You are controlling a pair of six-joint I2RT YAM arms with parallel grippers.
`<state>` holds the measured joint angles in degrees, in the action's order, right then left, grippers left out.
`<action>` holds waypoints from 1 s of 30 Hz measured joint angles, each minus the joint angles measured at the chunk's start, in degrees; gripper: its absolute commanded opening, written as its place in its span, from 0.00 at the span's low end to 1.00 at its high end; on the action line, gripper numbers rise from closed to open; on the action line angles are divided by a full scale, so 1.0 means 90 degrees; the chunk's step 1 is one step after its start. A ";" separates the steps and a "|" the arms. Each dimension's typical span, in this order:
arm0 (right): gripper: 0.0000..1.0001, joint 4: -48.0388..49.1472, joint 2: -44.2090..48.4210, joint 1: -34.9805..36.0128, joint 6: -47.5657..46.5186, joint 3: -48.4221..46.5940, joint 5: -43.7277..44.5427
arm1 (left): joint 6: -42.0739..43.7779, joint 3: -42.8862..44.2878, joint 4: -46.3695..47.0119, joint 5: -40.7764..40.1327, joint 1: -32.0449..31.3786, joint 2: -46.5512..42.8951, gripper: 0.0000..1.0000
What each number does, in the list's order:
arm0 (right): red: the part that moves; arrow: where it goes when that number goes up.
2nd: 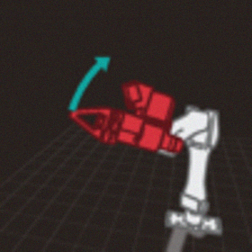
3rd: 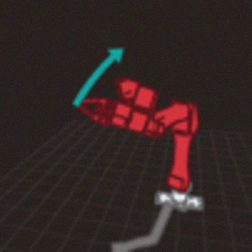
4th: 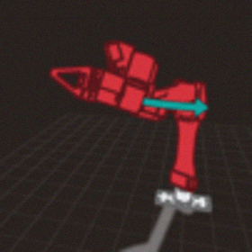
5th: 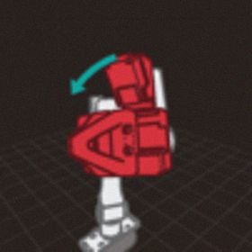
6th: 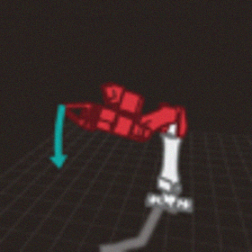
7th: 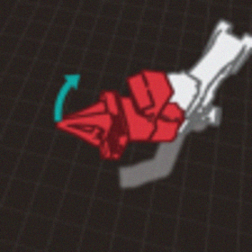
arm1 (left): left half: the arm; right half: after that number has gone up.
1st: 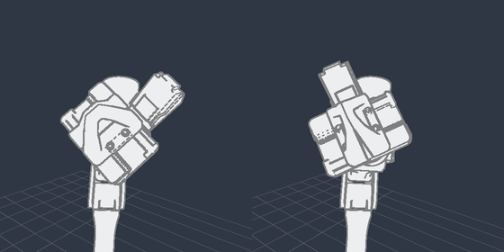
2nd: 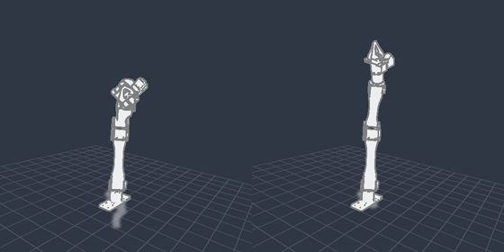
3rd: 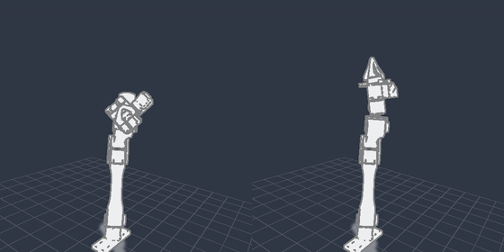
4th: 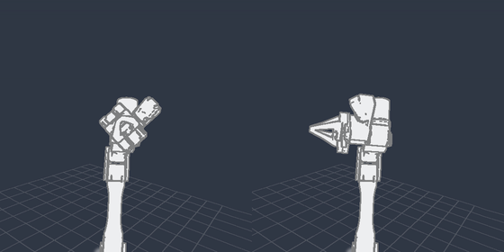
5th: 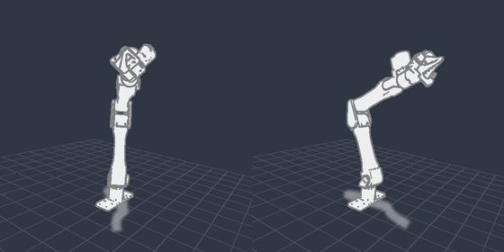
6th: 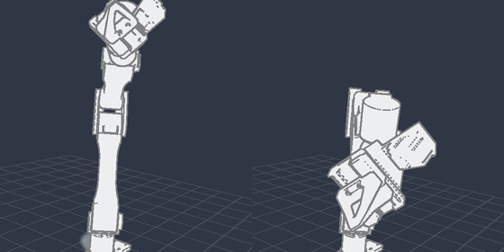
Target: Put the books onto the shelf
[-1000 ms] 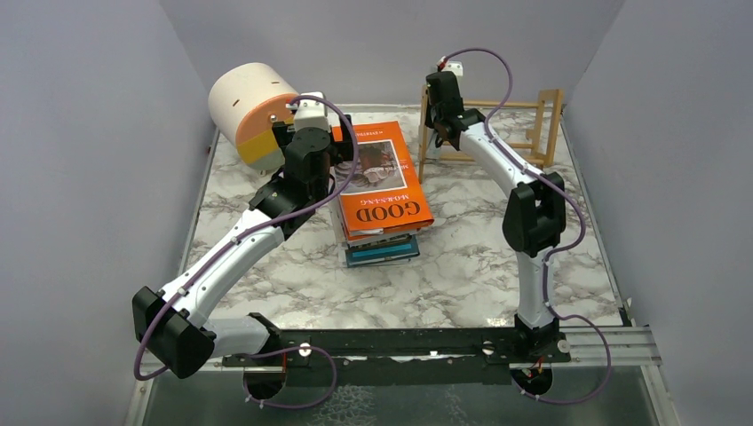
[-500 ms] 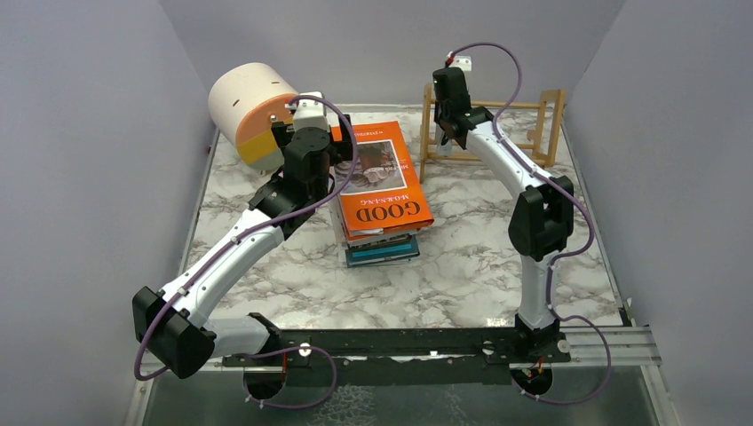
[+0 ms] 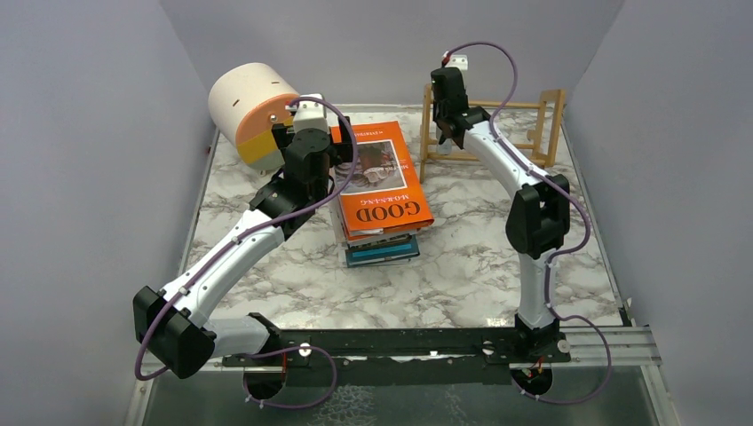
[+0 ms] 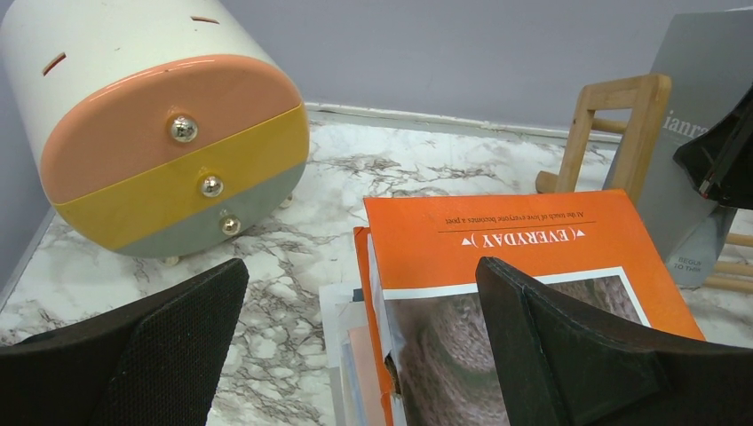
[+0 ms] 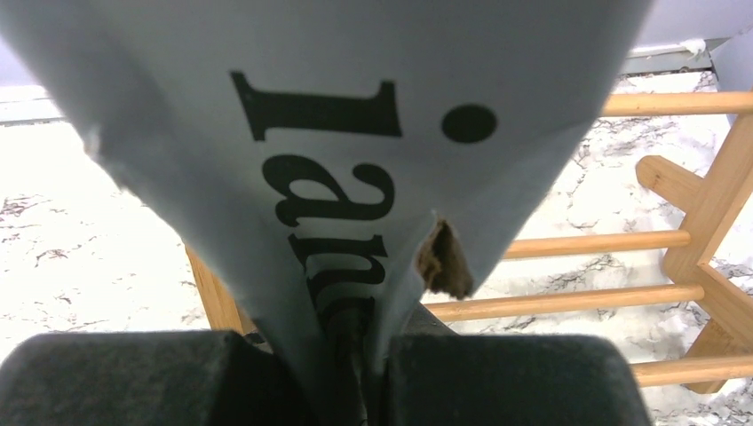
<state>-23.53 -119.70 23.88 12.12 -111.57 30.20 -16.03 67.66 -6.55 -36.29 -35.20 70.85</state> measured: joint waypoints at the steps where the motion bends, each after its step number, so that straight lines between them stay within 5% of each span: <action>1: 0.01 0.0007 -0.0044 0.0000 -0.0002 -0.0022 0.0000 | 0.0000 0.0000 0.0002 0.0000 0.0000 0.0000 0.99; 30: 0.01 0.0279 -0.0308 0.0000 0.0000 -0.0197 -0.0092 | -0.0007 -0.0801 0.0889 -0.0165 0.0000 -0.0653 0.99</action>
<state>-21.02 -122.48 23.88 12.12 -113.34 29.36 -16.10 60.45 1.45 -37.78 -35.20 64.97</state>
